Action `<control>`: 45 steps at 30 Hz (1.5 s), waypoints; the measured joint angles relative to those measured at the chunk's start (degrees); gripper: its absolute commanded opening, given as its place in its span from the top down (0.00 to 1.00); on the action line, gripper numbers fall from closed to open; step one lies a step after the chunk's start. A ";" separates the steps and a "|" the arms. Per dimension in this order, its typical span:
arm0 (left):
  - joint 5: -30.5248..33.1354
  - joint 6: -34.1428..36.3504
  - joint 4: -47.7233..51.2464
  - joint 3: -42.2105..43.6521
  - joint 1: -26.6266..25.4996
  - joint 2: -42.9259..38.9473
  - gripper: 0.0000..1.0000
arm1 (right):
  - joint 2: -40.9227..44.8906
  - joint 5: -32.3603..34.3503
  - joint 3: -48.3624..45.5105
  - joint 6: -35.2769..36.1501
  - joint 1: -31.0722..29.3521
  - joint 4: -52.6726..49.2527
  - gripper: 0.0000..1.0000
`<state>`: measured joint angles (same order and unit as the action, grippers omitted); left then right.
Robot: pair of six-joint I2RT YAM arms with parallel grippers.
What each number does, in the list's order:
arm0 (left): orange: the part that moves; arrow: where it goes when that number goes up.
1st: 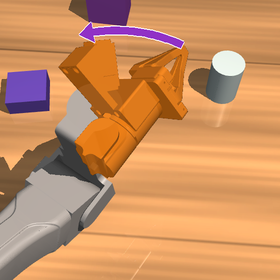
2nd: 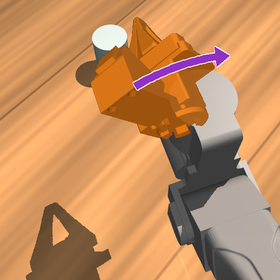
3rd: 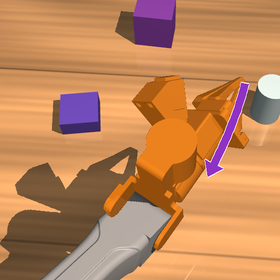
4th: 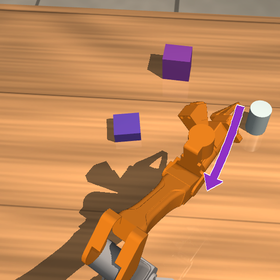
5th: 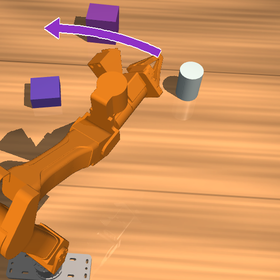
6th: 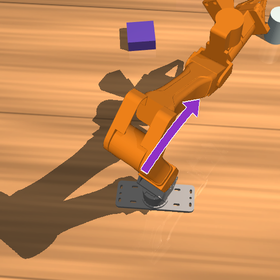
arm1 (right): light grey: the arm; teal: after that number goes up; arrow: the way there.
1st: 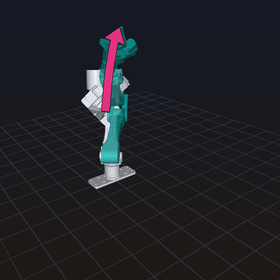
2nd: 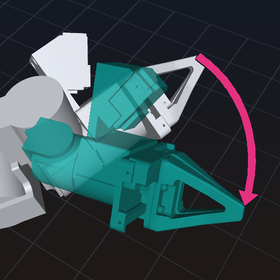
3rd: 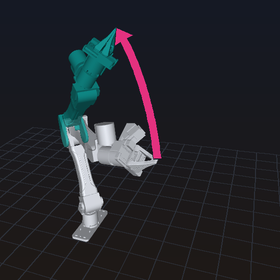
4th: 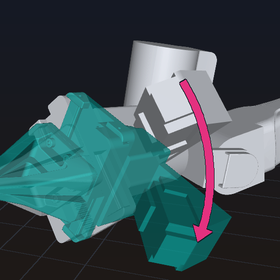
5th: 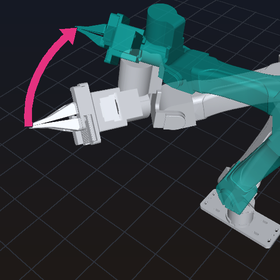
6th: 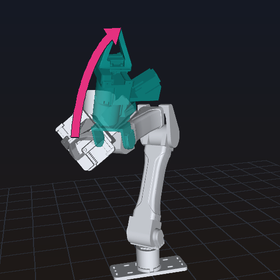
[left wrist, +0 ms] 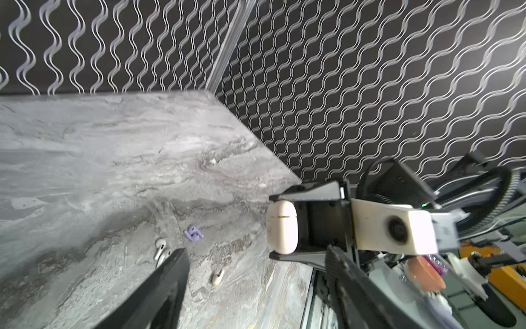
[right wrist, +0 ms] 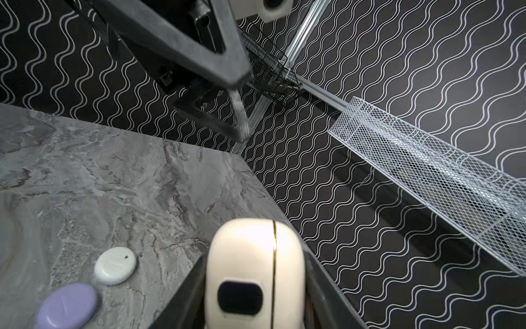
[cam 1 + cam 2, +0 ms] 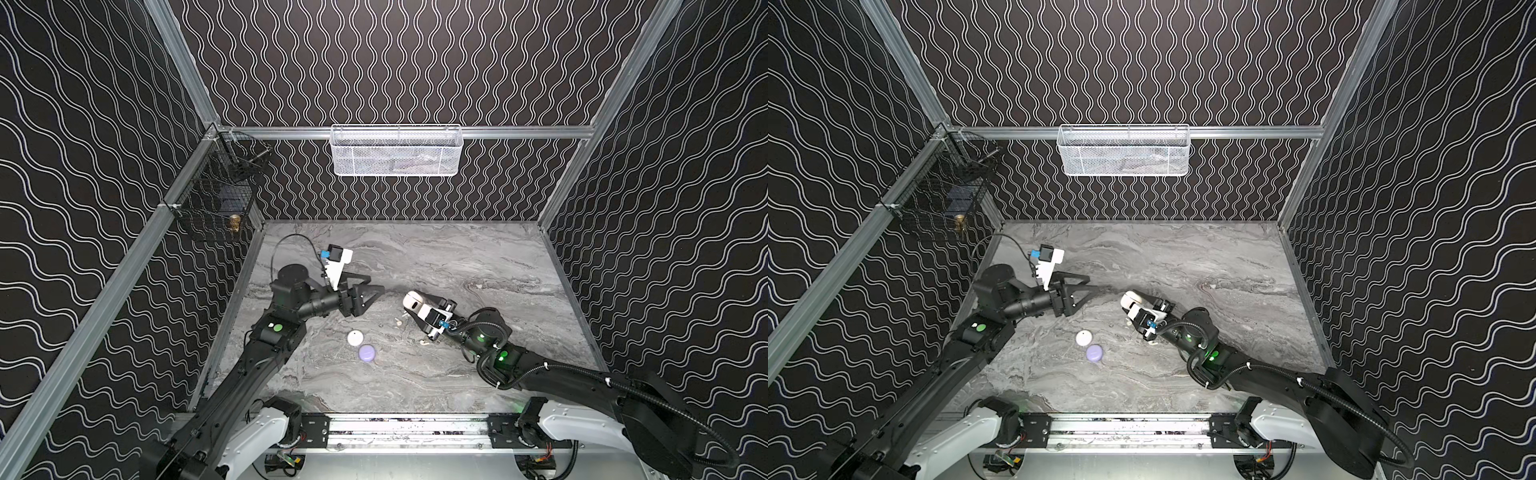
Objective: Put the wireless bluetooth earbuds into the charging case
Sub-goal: 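Lift the cream case with the right gripper while the left gripper reaches toward it, then close the left gripper on the cream case held by the right gripper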
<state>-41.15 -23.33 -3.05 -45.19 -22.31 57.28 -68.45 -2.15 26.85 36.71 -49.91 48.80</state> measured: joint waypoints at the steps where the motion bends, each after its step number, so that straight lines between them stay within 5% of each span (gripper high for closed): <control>1: 0.87 1.18 0.92 -0.61 -0.85 1.22 0.32 | -0.72 0.70 0.59 0.42 0.00 -0.11 0.83; 10: 6.62 7.02 4.50 0.37 -7.69 -0.81 0.36 | -0.50 2.80 1.51 2.32 -0.68 -0.13 0.82; 45: 10.97 10.19 8.72 -4.39 -13.94 4.42 0.51 | -3.41 2.54 4.02 5.92 -3.82 1.29 0.84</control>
<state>-30.17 -13.15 5.67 -49.58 -36.25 61.69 -71.85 0.38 30.87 42.63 -53.74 50.09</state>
